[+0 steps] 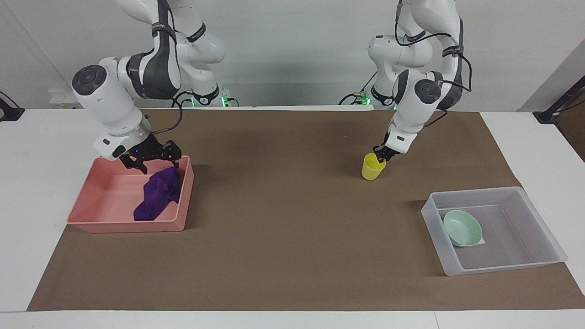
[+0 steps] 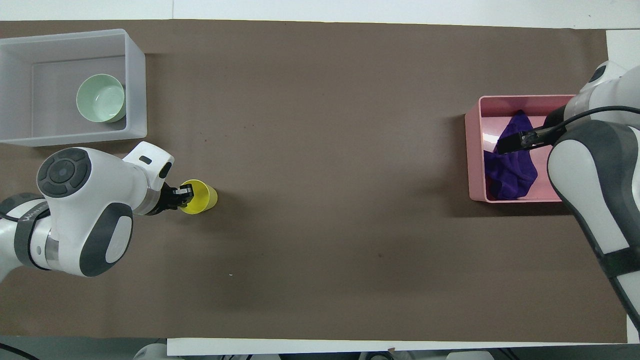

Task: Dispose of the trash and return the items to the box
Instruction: 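Carry the yellow cup with the left gripper into the clear box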

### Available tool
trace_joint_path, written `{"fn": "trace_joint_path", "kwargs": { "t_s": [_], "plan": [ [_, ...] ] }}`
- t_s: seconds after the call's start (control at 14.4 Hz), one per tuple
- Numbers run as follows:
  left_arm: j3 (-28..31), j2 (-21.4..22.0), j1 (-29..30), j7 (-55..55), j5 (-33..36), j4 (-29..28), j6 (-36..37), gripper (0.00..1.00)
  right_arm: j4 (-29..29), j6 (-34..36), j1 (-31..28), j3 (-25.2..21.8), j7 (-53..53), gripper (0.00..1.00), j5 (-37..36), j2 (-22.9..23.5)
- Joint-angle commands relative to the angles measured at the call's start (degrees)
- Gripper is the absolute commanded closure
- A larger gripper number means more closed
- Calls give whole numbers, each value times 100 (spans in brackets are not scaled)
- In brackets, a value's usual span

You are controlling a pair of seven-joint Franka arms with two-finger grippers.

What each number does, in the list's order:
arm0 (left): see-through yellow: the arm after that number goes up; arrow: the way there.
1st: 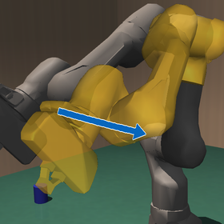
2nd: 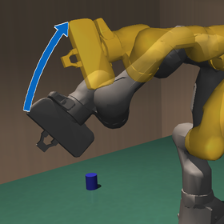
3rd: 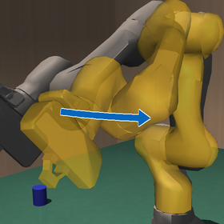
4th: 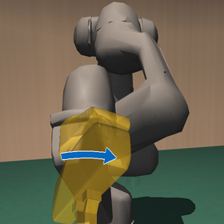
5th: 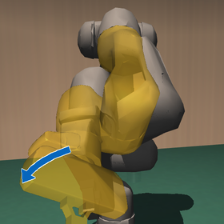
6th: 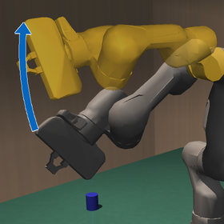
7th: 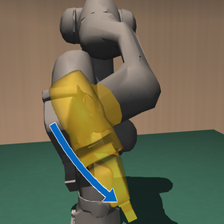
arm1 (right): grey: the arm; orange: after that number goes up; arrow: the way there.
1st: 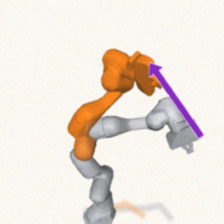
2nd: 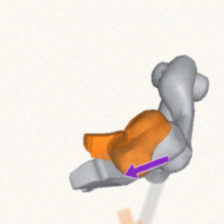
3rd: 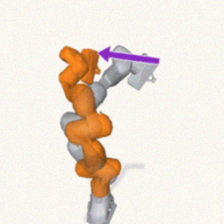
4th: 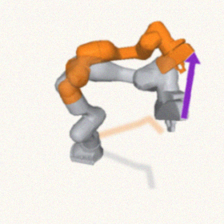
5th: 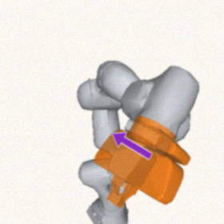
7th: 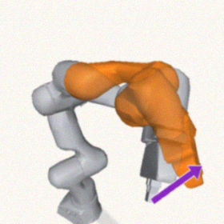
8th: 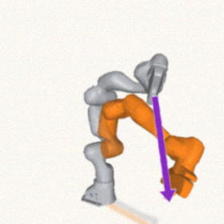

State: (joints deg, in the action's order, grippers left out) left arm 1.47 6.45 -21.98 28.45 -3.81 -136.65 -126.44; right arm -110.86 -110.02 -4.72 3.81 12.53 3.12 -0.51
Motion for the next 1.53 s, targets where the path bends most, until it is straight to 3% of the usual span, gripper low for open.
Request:
{"fn": "trace_joint_path", "kwargs": {
  "t_s": [0.0, 0.14, 0.35, 0.56, 0.77, 1.11, 1.46],
  "plan": [
    [64, -29, -61, 117, 38, -29, -171, 100, 108, 382, -20, 58, -137, 0, -13, -326],
    [64, -186, -26, 126, 29, 399, -31, 100, 729, 1312, -29, 102, -250, 0, -5, -257],
    [117, -459, 157, 91, 29, 1575, 837, 100, 1451, 2306, -29, 111, -418, 0, -22, -221],
    [126, -880, 658, -40, 99, 2622, 1419, 100, 1848, 2853, -20, 111, -514, 0, -40, -221],
    [126, -1399, 1413, -217, 91, 3563, 1368, 100, 2060, 3258, -20, 120, -664, 0, -31, -221],
    [126, -2066, 2196, -586, 108, 3960, 779, 100, 1919, 3215, -20, 173, -655, 0, 48, -283],
    [135, -2639, 2233, -664, 100, 4024, 260, 100, 1640, 2848, -20, 181, -647, 0, -40, -396]
  ]
}}
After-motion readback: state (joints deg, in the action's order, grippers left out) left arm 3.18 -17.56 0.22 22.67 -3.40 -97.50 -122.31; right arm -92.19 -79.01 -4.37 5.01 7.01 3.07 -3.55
